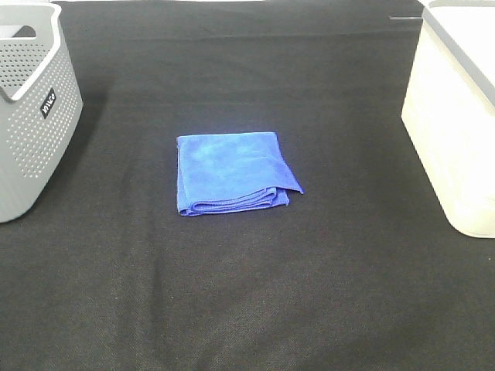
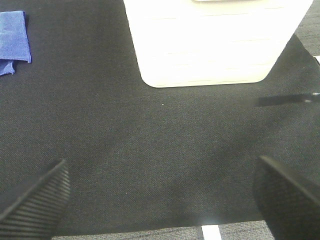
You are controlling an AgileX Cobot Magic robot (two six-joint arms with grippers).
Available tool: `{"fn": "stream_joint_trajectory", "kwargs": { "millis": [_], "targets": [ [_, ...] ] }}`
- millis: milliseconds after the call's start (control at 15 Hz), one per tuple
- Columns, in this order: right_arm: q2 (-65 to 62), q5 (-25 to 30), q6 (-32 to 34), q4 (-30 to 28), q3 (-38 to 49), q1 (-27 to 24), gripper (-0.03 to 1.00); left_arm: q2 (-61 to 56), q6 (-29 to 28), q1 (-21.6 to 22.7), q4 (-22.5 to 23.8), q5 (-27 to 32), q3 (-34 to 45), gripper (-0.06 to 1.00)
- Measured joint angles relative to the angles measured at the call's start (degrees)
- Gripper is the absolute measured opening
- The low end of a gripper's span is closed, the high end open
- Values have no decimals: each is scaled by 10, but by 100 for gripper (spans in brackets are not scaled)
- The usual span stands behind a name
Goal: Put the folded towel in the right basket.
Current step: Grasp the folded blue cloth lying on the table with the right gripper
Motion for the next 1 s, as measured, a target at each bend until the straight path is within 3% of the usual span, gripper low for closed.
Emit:
{"fn": "stream_joint_trajectory", "kwargs": {
  "millis": [1000],
  "targets": [
    [0, 0, 0, 0, 0, 0, 96, 0, 1, 0, 0, 0, 0, 99]
  ]
}}
